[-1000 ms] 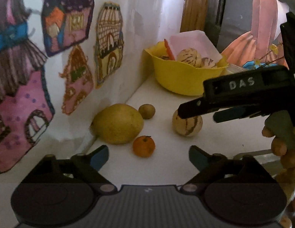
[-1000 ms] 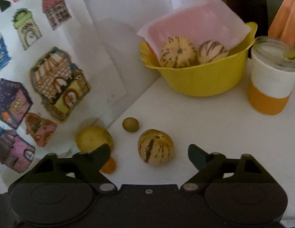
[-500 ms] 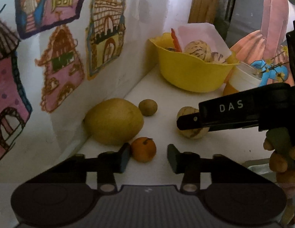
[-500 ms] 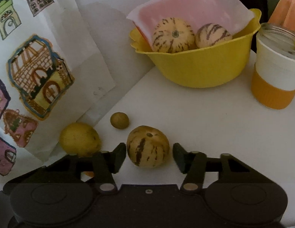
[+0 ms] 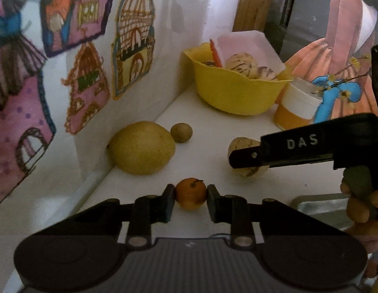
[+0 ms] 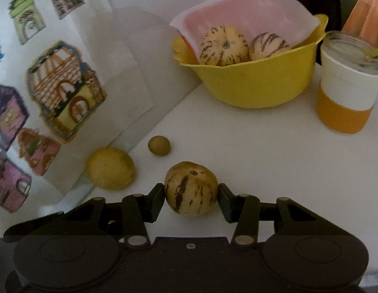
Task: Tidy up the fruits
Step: 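Grasp the tangerine with the left tool while the right tool grasps the striped pepino melon, then carry the tangerine with the left tool onto the tray while the right tool carries the melon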
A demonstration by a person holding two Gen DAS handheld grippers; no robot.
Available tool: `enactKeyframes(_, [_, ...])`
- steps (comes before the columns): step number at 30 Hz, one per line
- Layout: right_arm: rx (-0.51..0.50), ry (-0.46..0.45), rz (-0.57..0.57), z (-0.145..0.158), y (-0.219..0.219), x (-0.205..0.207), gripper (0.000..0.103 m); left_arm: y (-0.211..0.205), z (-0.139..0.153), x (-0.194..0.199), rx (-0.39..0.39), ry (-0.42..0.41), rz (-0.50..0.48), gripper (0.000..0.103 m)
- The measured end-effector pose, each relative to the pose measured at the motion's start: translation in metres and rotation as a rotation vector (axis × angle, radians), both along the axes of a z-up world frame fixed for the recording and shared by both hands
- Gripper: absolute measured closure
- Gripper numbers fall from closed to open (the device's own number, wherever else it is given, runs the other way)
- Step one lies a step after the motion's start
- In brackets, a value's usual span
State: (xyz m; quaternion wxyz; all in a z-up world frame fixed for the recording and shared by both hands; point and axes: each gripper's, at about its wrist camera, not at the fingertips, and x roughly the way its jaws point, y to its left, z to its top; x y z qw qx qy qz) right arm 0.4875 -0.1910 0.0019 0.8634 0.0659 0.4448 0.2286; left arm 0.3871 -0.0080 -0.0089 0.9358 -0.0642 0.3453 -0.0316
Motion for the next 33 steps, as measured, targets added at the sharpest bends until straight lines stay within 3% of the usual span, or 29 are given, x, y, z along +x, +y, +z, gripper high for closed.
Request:
enactKeyframes(9, [0.04, -0.057, 0.008, 0.04, -0.037, -0.06, 0.054, -0.016, 0.029, -0.044, -0.01, -0.047, -0.048, 0.072])
enactKeyframes(20, [0.035, -0.11, -0.03, 0.09, -0.102, -0.176, 0.054, -0.042, 0.066, -0.119, -0.013, -0.117, -0.156, 0.072])
enactKeyframes(25, [0.024, -0.107, -0.078, 0.094, -0.128, -0.225, 0.054, -0.06, 0.072, -0.155, -0.029, -0.135, -0.219, 0.072])
enactKeyframes(33, [-0.011, -0.125, -0.114, 0.084, -0.152, -0.282, 0.054, -0.084, 0.057, -0.195, -0.037, -0.119, -0.31, 0.072])
